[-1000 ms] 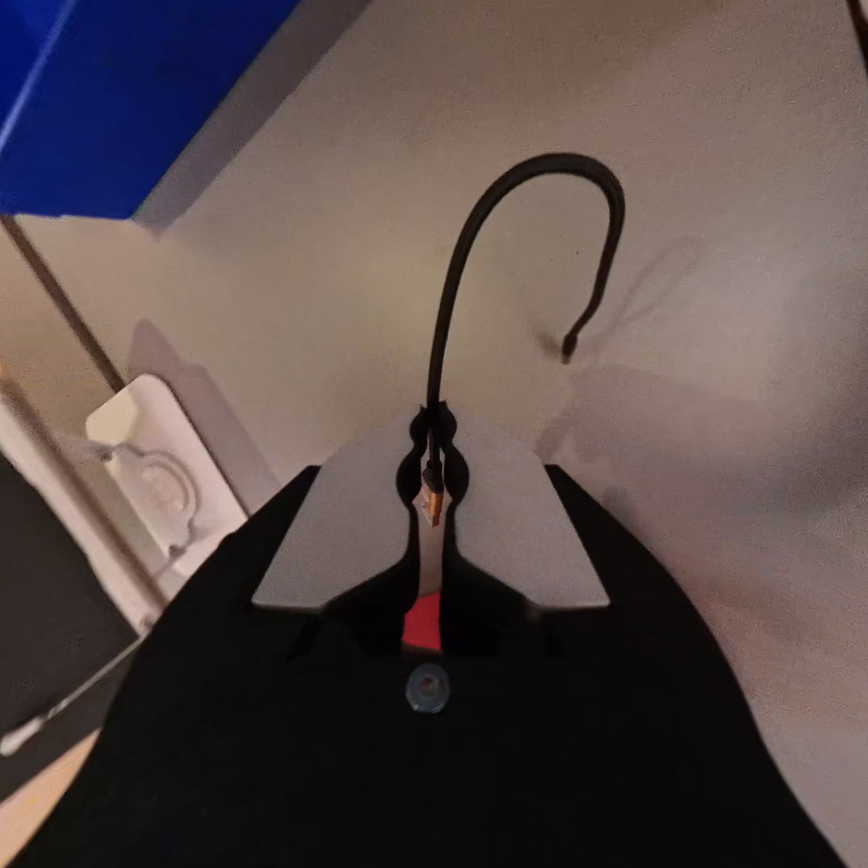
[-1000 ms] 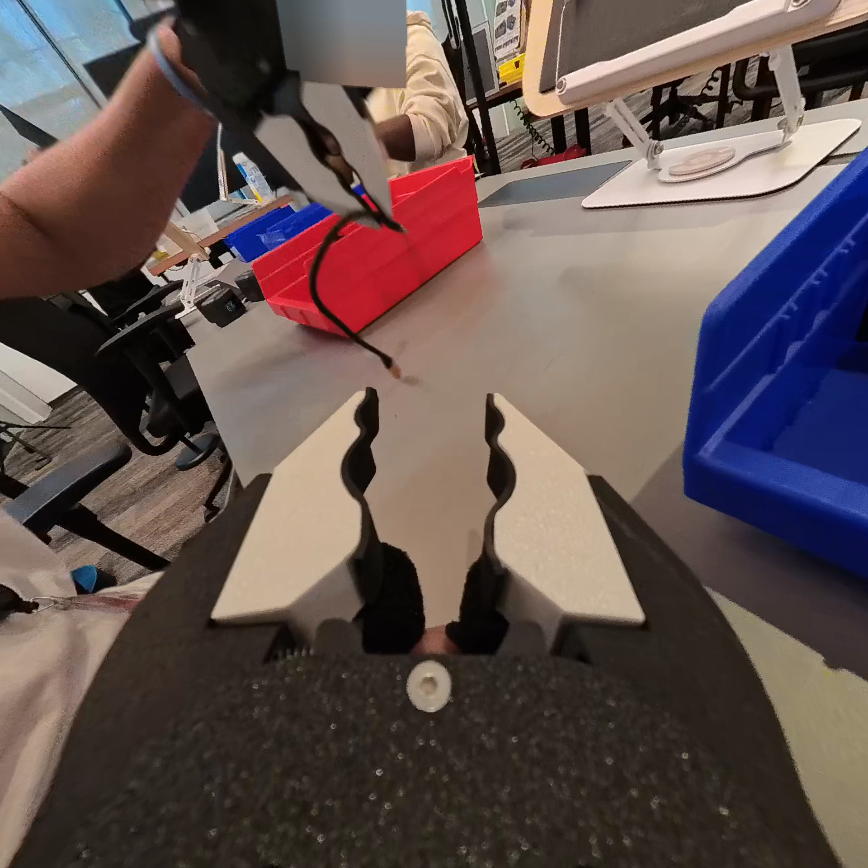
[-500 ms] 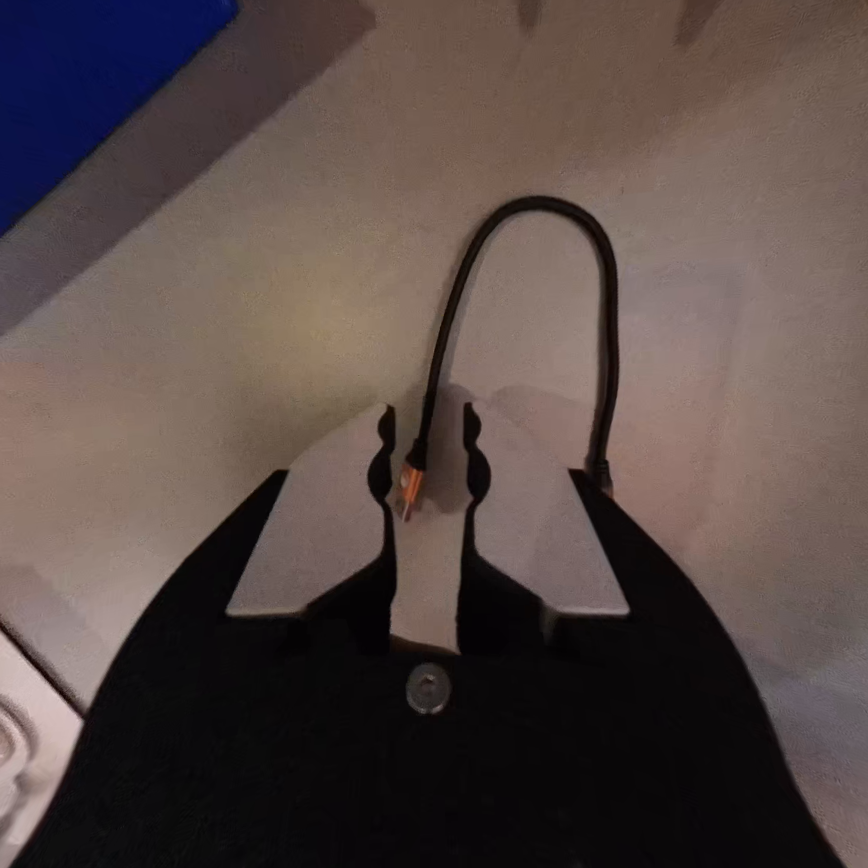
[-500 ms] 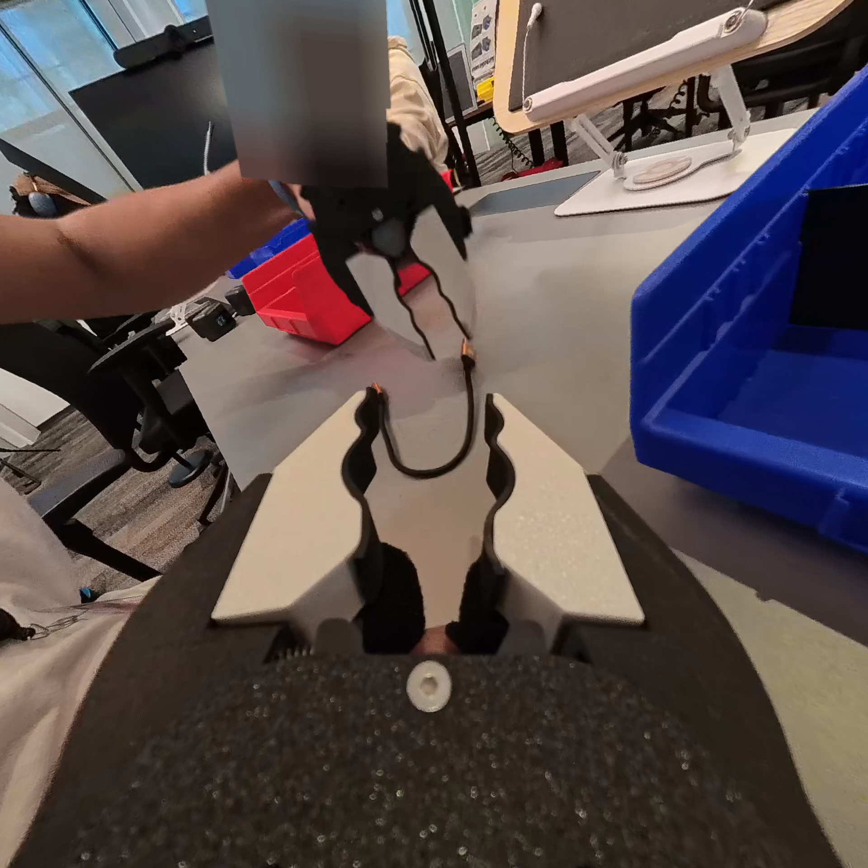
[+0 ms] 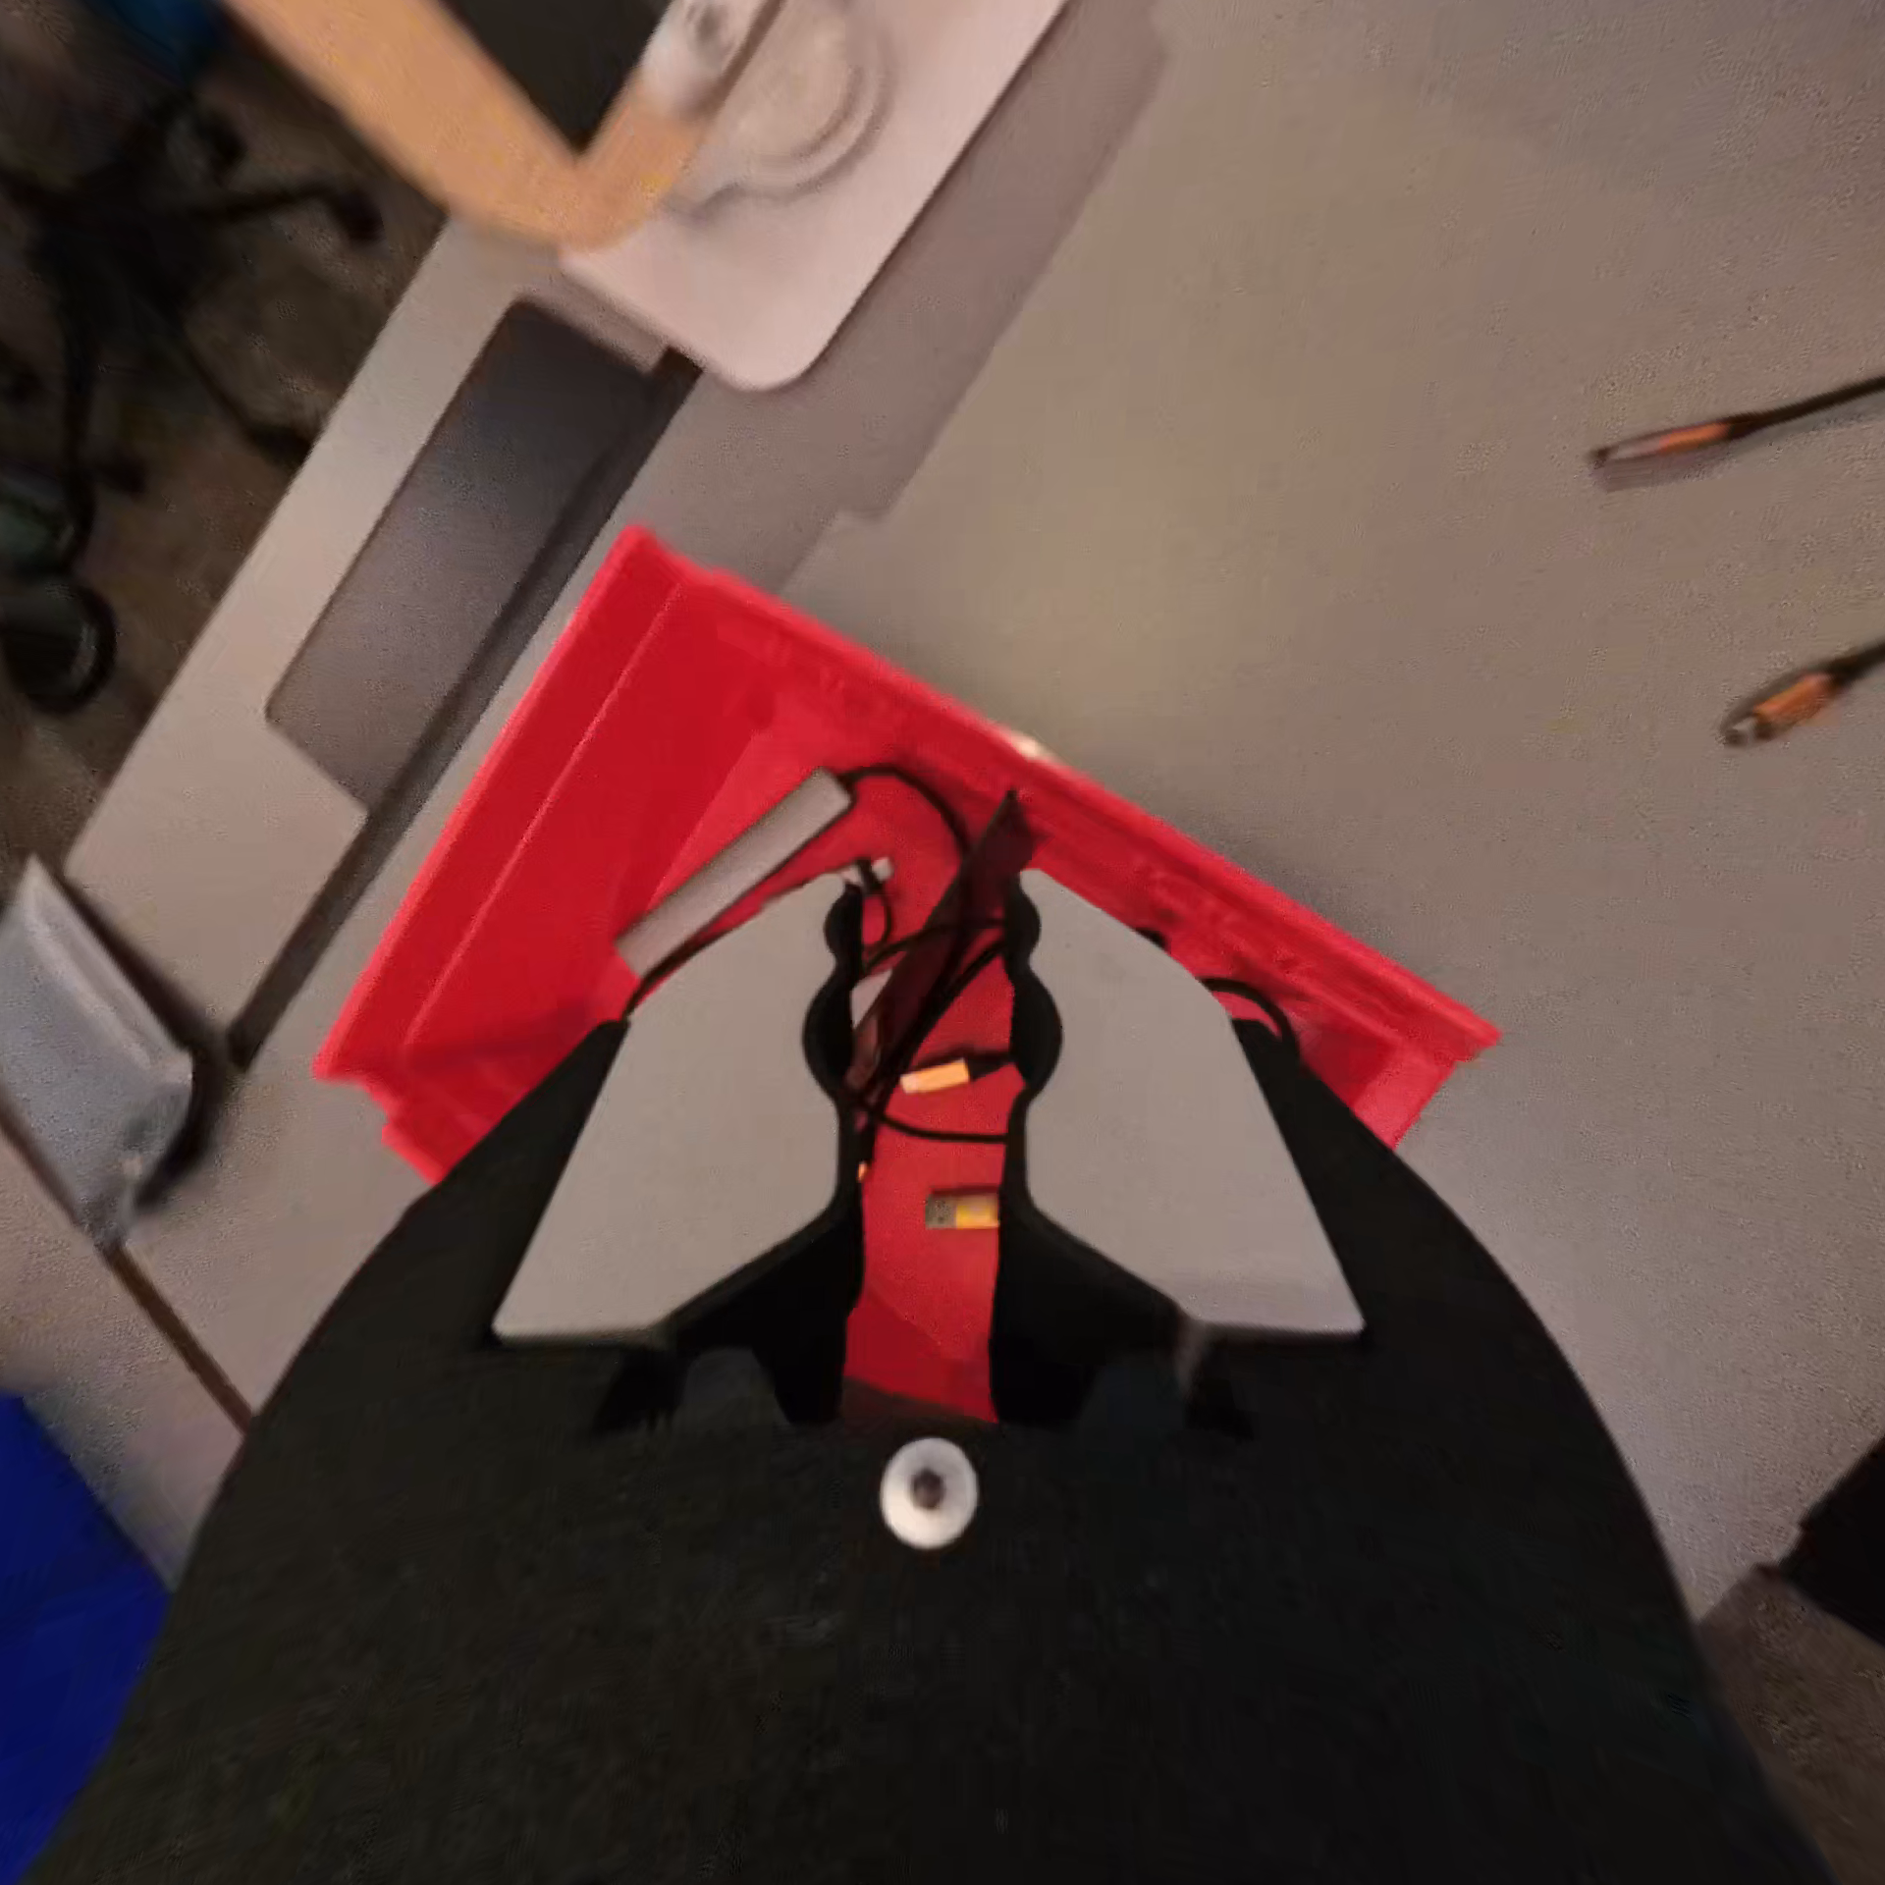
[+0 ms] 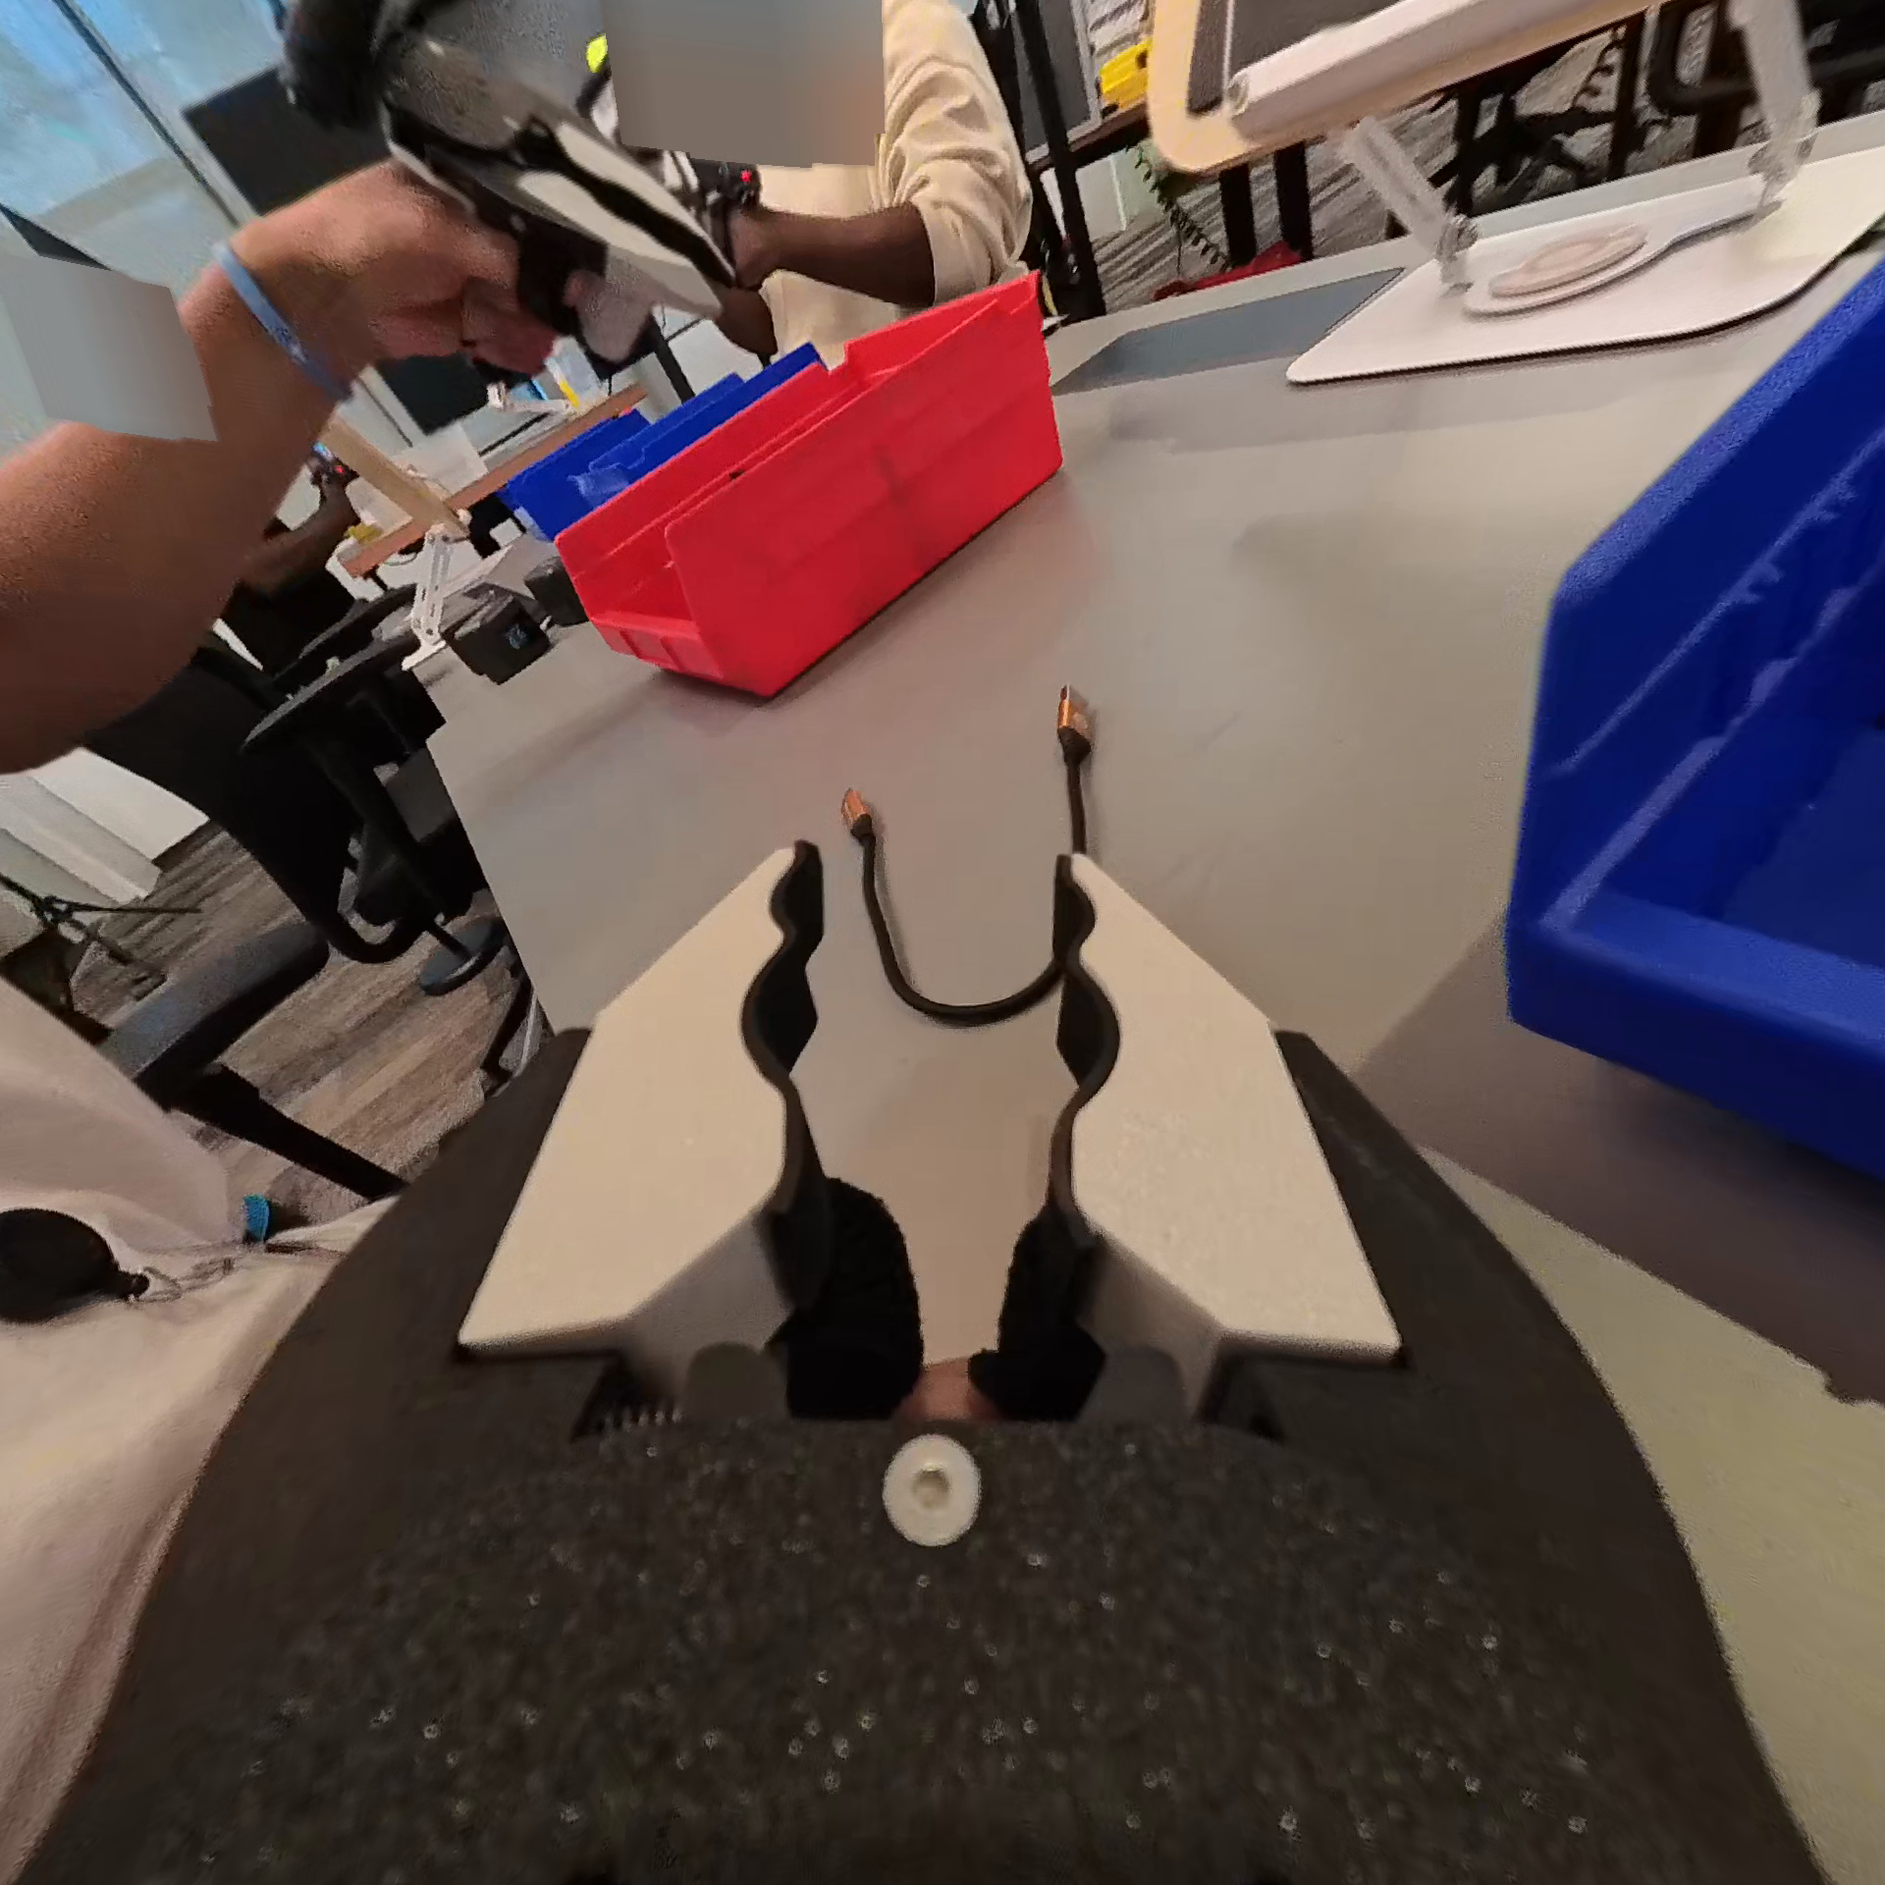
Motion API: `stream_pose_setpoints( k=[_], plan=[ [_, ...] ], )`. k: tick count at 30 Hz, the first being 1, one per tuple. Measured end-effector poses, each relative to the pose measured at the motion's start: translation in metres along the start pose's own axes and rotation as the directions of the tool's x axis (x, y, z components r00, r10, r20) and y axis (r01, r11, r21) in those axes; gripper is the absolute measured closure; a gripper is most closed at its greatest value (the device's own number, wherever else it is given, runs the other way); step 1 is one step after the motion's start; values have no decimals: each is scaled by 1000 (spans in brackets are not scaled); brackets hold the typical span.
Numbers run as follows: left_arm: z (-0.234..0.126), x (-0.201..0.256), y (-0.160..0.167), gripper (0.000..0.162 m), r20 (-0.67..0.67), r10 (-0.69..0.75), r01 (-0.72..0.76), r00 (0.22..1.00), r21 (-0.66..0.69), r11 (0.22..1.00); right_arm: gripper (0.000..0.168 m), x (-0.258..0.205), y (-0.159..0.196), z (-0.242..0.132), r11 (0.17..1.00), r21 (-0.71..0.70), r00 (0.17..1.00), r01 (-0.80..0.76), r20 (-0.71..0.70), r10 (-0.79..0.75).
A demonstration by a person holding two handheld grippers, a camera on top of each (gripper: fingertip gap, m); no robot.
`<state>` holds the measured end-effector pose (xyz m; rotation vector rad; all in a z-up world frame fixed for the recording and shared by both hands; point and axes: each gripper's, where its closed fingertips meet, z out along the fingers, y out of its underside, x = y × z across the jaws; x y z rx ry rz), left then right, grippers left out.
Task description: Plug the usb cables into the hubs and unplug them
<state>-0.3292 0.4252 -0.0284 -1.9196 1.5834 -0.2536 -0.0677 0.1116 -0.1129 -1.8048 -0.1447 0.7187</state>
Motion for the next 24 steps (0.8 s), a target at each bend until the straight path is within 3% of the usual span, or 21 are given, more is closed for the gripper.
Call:
stream_pose_setpoints(
  k=[3, 6, 10, 12, 18, 24],
  plan=[
    [22, -21, 53, 131, 124, -98, 107, 987, -75, 991, 125, -2, 5, 8, 999, -29, 1000, 19, 10, -19],
    [47, -24, 75, 126, 172, -13, 35, 985, -126, 991, 125, -2, 5, 14, 999, -38, 1000, 7, 23, -6],
    [67, -28, 75, 142, 171, 32, -9, 985, -137, 991, 125, 0, 2, 16, 1000, -21, 1000, -5, 15, 5],
    [62, -31, 73, 159, 183, 44, -18, 982, -137, 990, 125, 1, 0, 13, 1000, -9, 1000, -9, 5, 10],
    [3, -18, 44, 159, 186, 131, -126, 974, -39, 991, 125, 7, -3, 0, 999, 28, 999, -30, -25, 31],
    [-117, -9, -62, 159, 483, 179, -330, 857, 248, 911, 126, 7, -8, -1, 996, 53, 998, -69, -2, 69]
  ],
)
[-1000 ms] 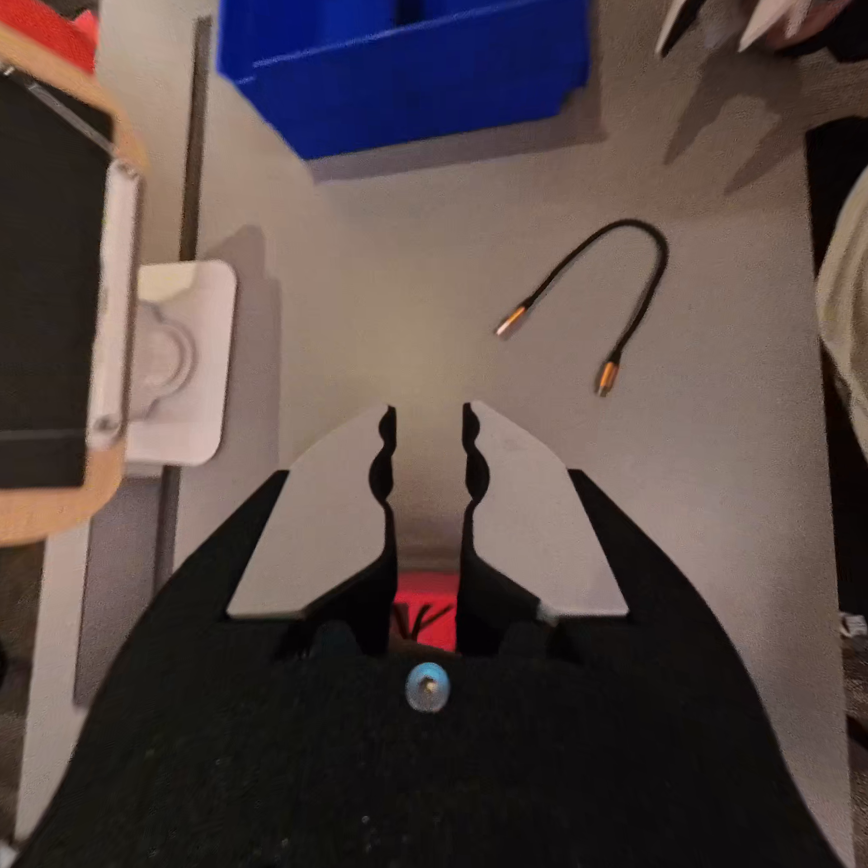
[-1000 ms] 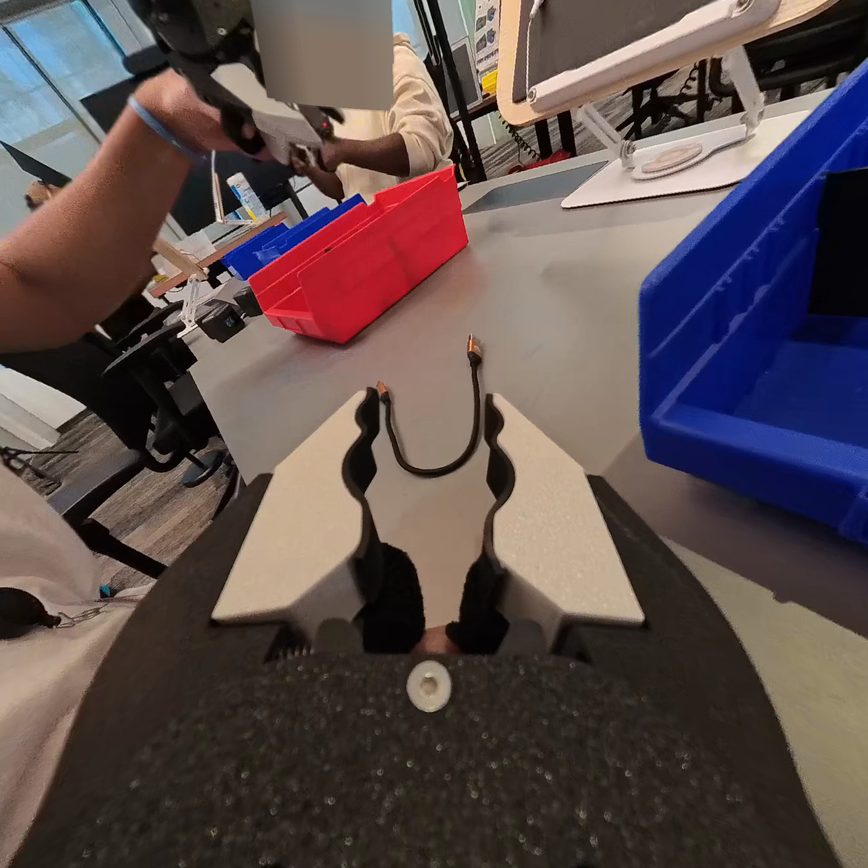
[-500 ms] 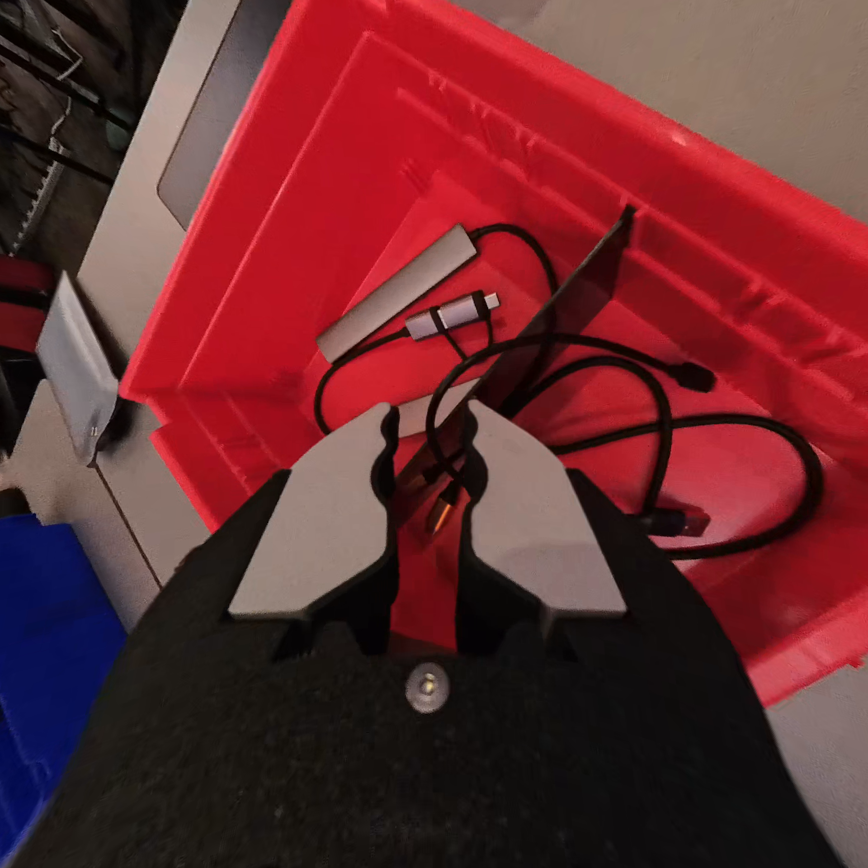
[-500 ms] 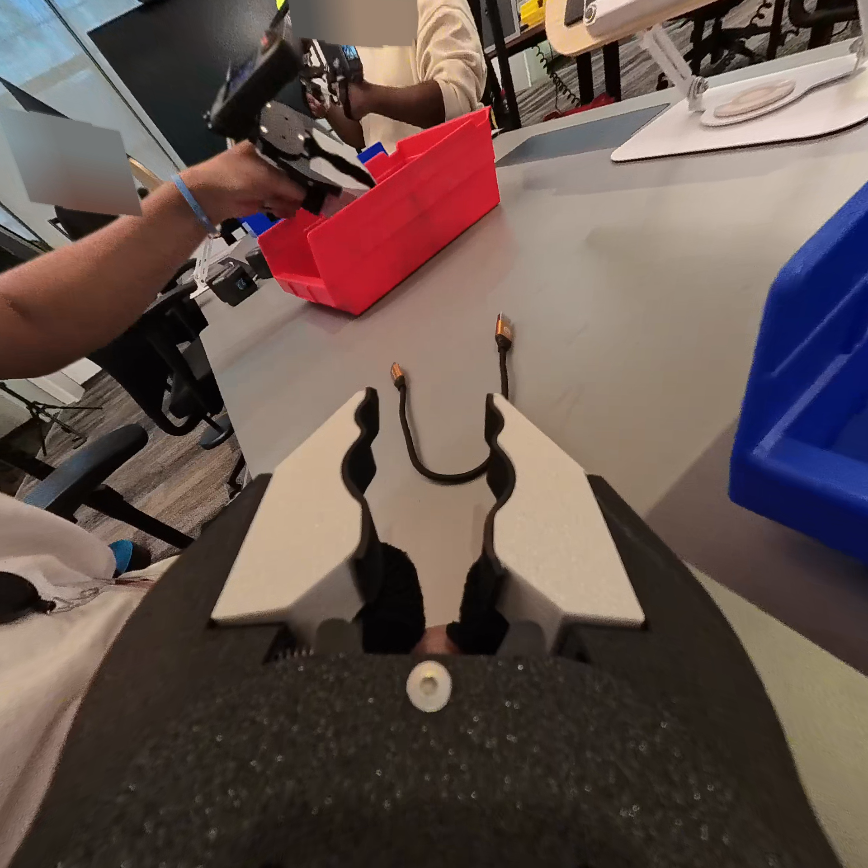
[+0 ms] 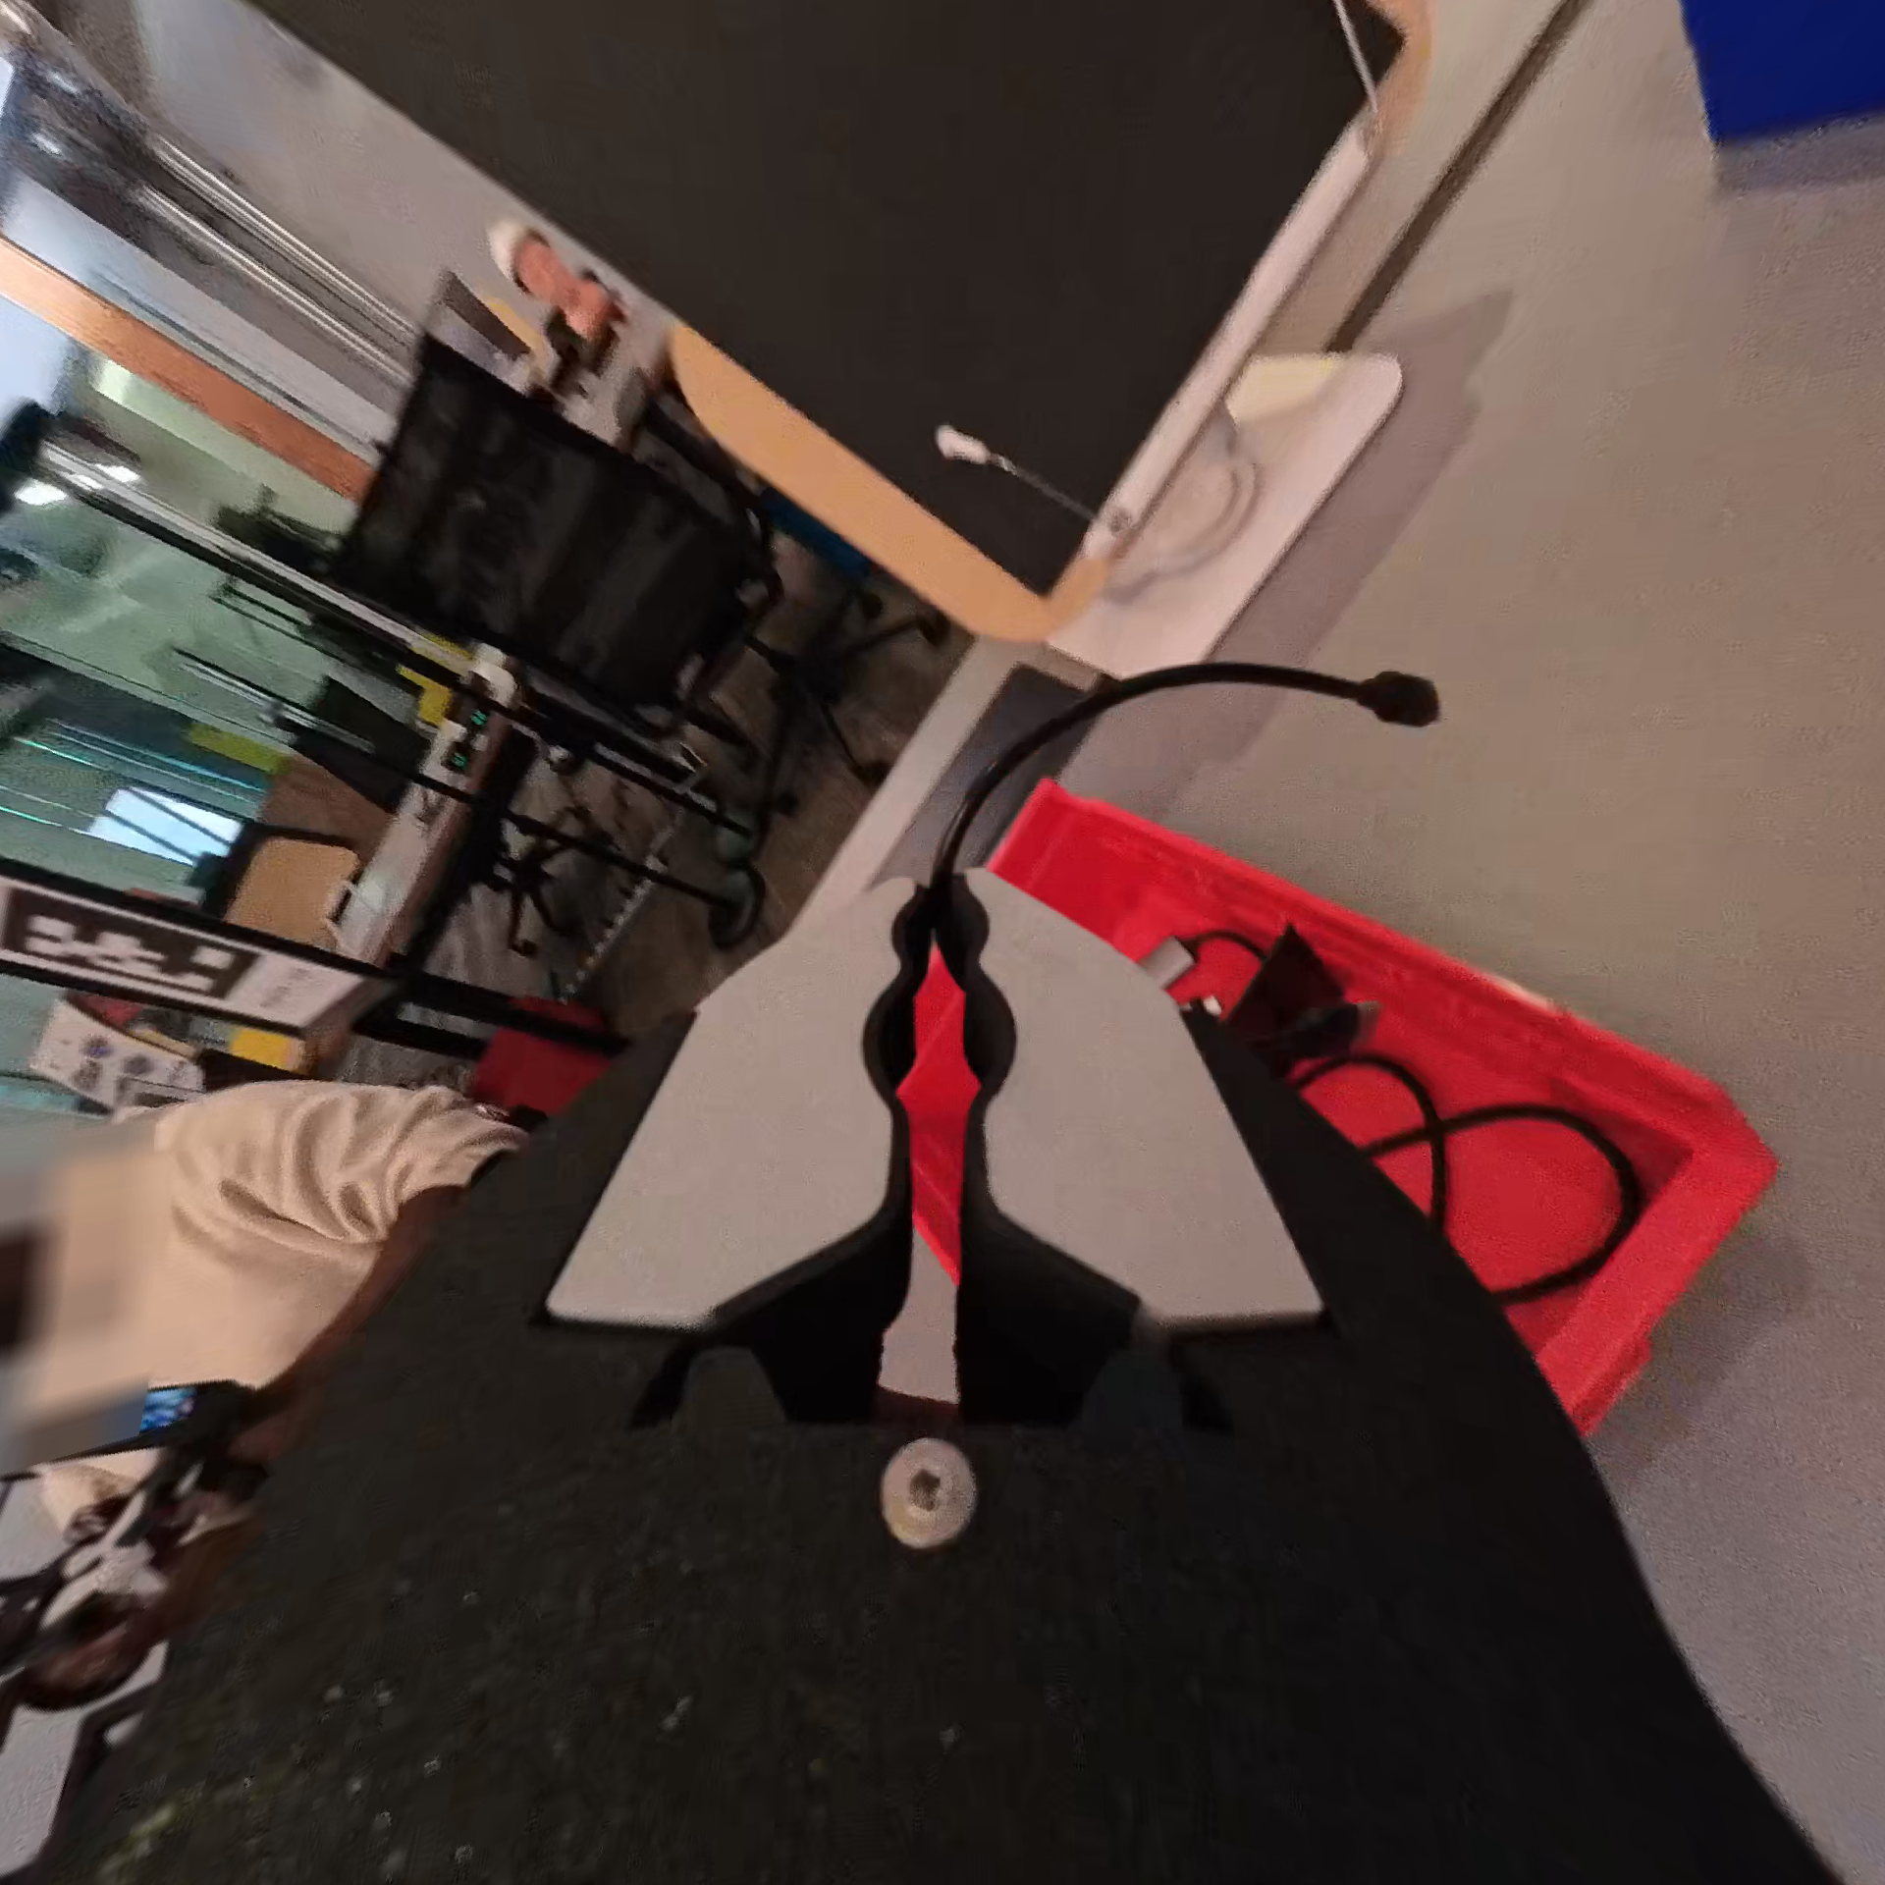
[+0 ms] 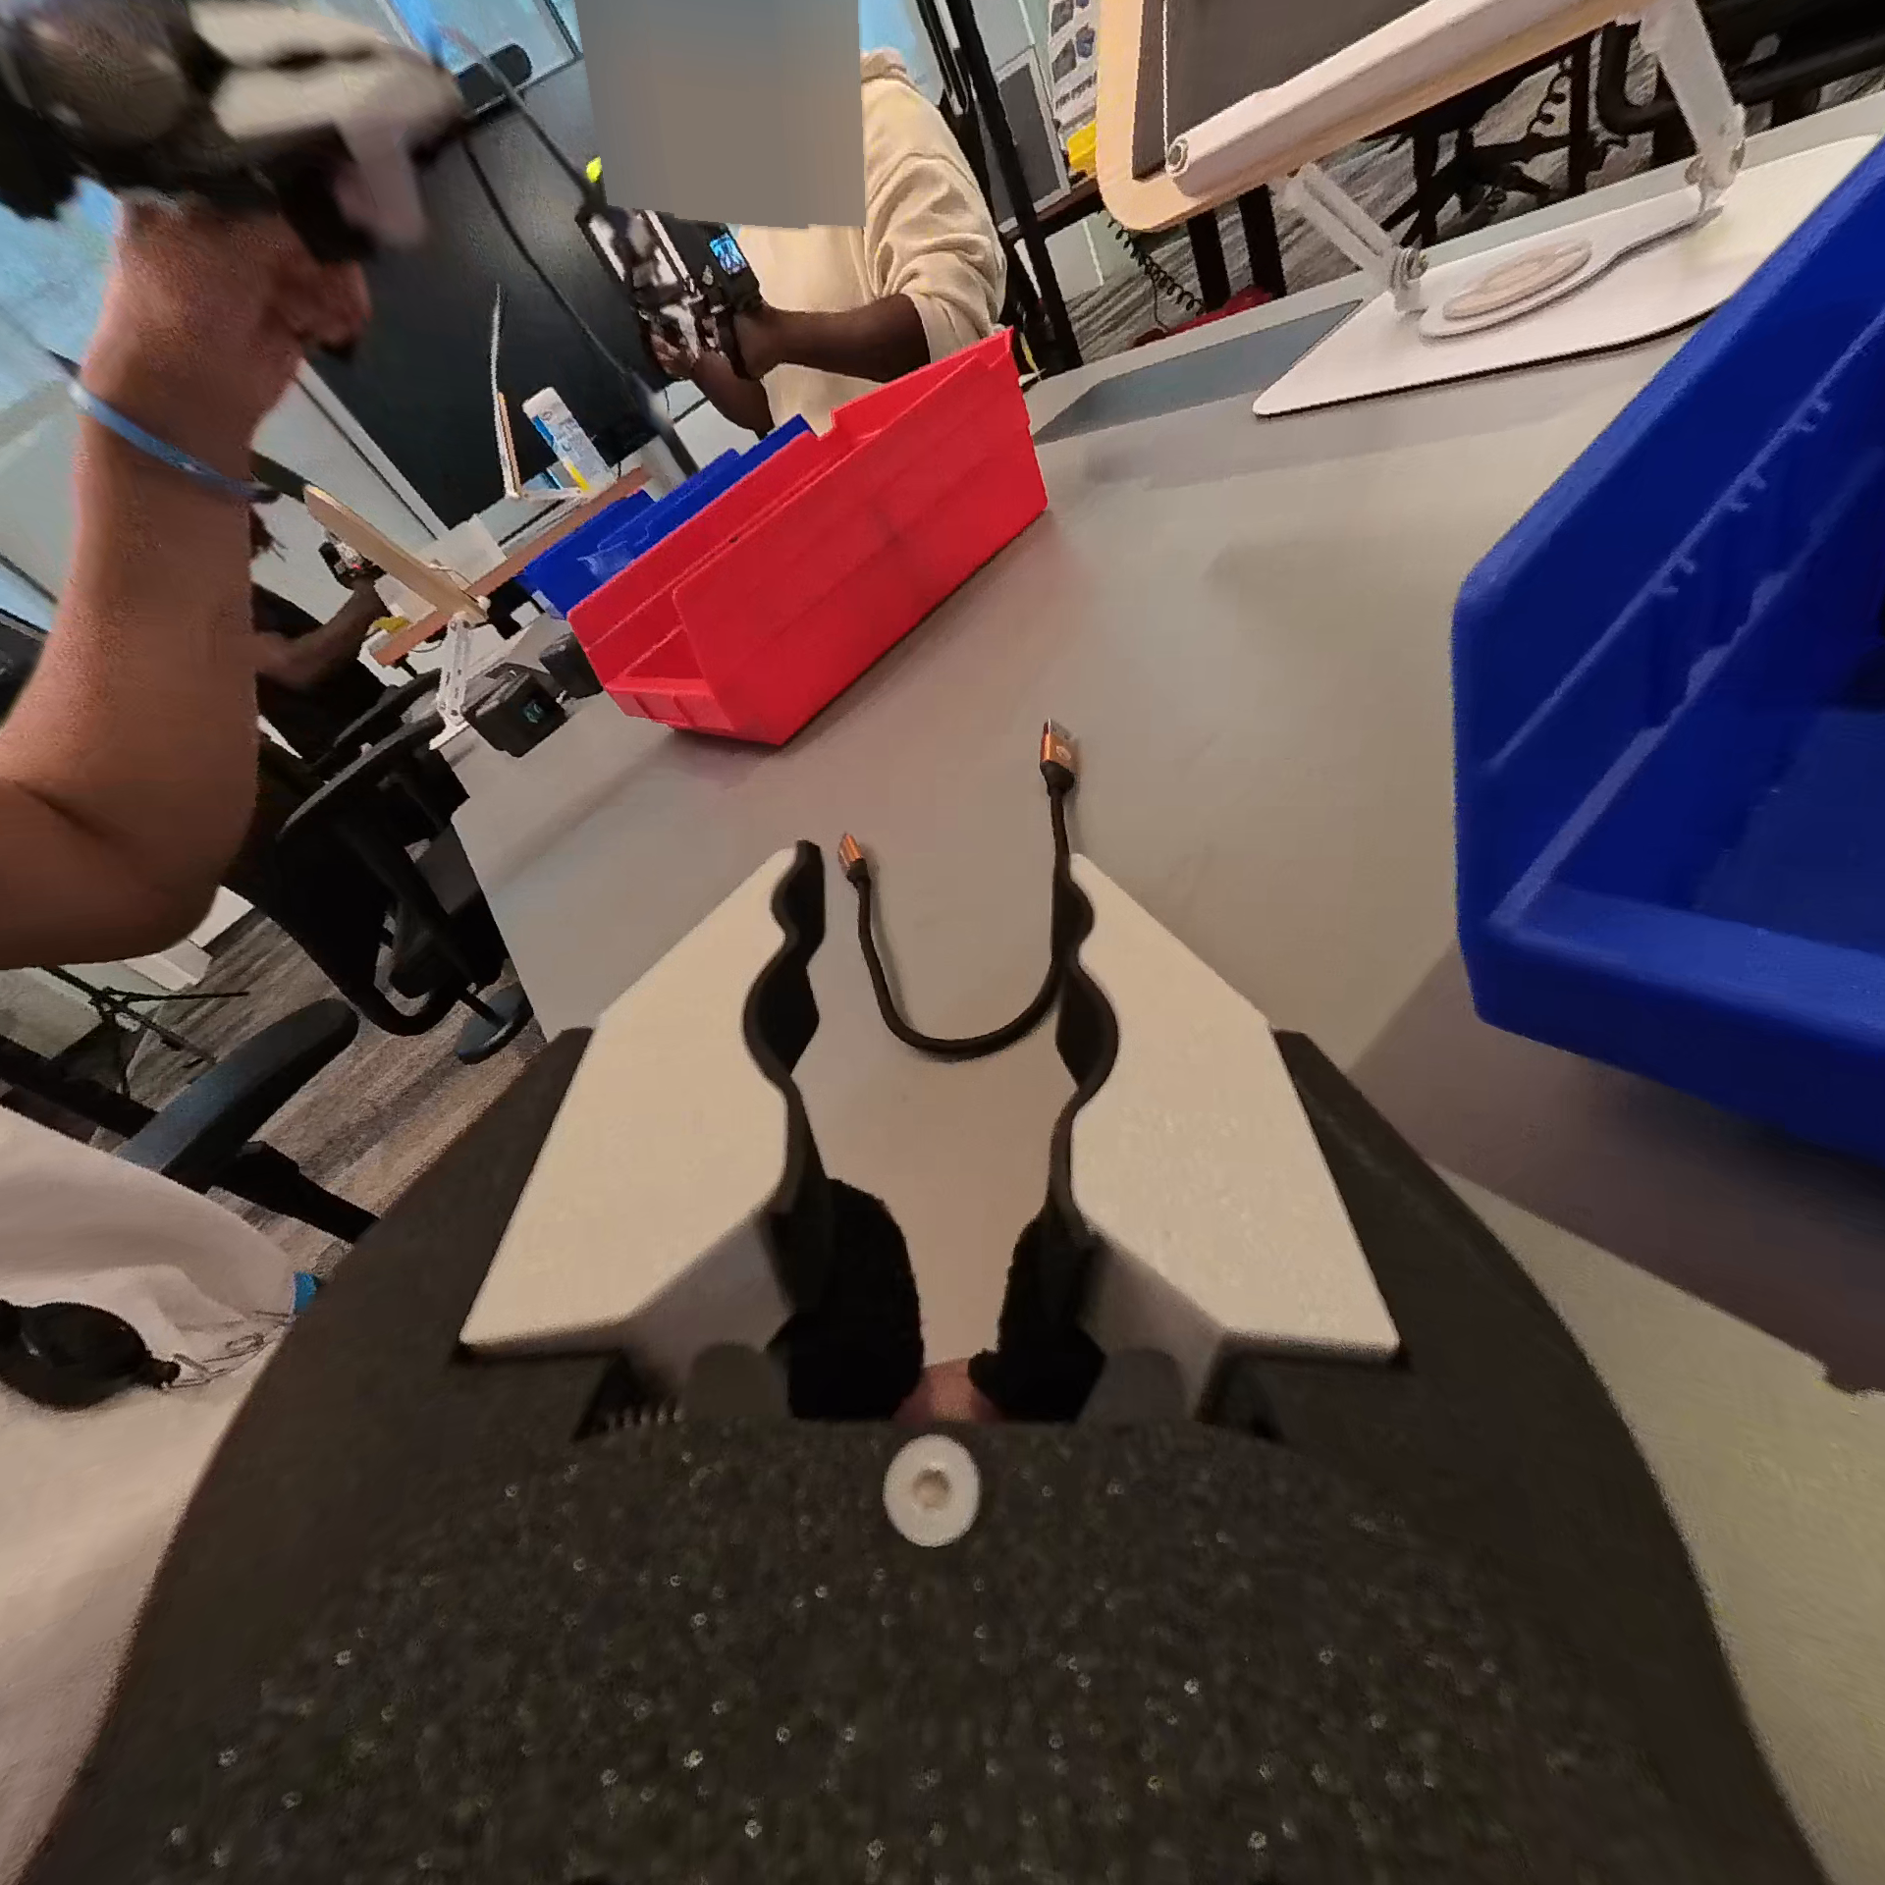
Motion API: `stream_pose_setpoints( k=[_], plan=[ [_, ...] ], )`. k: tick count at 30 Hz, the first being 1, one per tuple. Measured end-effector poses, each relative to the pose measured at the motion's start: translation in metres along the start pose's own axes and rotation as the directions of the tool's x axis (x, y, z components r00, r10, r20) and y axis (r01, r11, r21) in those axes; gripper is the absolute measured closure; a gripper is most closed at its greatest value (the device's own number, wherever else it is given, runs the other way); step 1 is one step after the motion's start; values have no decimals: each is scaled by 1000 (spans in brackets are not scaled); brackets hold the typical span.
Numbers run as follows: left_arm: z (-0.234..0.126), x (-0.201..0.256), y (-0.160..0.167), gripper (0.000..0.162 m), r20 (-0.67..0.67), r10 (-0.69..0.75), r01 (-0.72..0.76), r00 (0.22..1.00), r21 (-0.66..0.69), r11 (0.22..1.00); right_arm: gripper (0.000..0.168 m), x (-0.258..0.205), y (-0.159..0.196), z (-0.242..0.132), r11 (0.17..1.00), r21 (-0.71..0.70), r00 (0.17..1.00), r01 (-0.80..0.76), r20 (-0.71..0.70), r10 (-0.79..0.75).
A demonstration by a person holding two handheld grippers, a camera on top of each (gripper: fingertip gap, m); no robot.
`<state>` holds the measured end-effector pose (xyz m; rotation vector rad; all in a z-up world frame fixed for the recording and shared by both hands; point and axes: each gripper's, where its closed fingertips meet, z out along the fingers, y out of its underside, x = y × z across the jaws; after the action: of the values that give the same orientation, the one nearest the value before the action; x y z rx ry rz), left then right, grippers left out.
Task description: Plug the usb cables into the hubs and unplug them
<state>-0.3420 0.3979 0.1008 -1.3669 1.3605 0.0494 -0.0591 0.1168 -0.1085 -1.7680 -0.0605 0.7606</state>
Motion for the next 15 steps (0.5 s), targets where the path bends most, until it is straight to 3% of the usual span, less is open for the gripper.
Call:
stream_pose_setpoints(
  k=[3, 6, 10, 12, 15],
  plan=[
    [-17, 26, -56, 159, -110, 27, -10, 994, 148, 989, 126, -3, 2, 2, 1000, -9, 1000, 11, 7, -11],
    [-10, 92, -74, 159, -314, 199, -143, 928, 192, 971, 125, -5, 4, 1, 999, -22, 999, 33, 5, -33],
    [8, 186, -61, 159, -561, 501, -440, 659, 253, 862, 125, -5, 5, 2, 999, -23, 1000, 27, 8, -27],
    [16, 234, -56, 159, -659, 579, -492, 480, 344, 800, 125, -6, 4, 2, 1000, -20, 1000, 23, 16, -22],
    [34, 295, -55, 159, -722, 626, -506, 294, 438, 743, 125, -7, 4, 3, 999, -20, 1000, 25, 16, -25]
  ],
)
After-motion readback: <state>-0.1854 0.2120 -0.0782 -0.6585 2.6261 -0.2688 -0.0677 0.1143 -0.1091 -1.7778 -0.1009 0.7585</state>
